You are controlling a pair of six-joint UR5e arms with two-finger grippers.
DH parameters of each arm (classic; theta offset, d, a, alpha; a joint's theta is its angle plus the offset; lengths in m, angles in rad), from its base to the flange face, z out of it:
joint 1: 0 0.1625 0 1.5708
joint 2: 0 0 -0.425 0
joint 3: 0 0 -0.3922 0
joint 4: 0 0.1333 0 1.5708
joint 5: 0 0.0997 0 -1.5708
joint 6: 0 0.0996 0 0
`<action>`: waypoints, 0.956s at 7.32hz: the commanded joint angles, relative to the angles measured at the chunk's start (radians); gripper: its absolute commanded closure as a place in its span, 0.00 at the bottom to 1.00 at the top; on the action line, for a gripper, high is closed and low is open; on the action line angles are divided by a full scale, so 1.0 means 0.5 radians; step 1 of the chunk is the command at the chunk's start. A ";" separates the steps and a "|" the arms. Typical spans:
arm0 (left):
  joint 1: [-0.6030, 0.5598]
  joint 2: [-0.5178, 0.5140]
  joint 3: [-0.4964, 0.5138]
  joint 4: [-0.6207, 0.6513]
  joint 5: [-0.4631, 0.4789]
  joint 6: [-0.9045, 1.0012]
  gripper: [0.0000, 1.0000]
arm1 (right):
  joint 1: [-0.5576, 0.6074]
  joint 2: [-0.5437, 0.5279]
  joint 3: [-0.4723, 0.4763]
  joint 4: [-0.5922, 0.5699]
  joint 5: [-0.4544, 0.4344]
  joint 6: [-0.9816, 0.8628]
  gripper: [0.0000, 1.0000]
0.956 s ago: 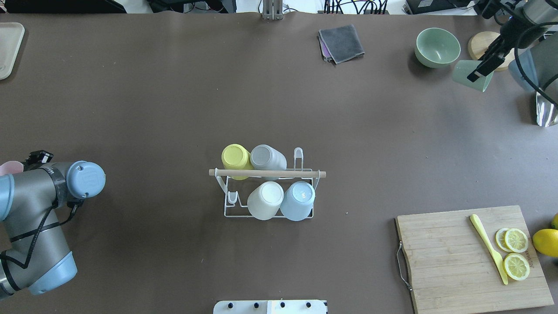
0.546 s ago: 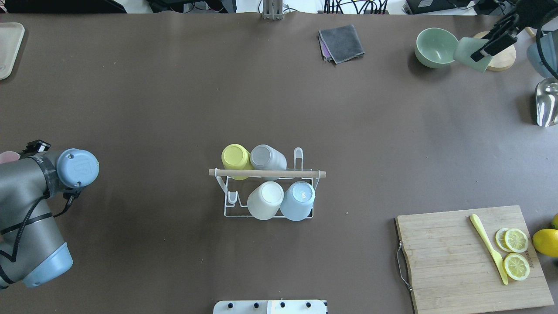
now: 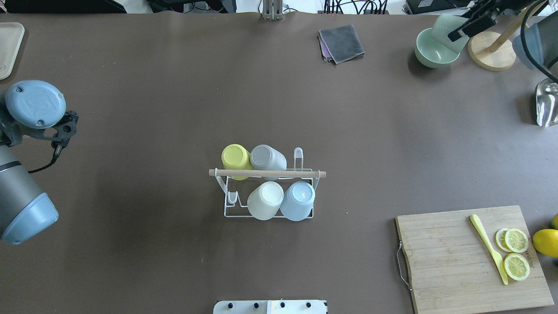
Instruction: Place cup on cup holder
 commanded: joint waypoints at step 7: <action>-0.478 -0.100 -0.198 -0.596 -0.403 -0.440 1.00 | -0.473 0.049 -0.087 1.476 -0.512 1.315 0.91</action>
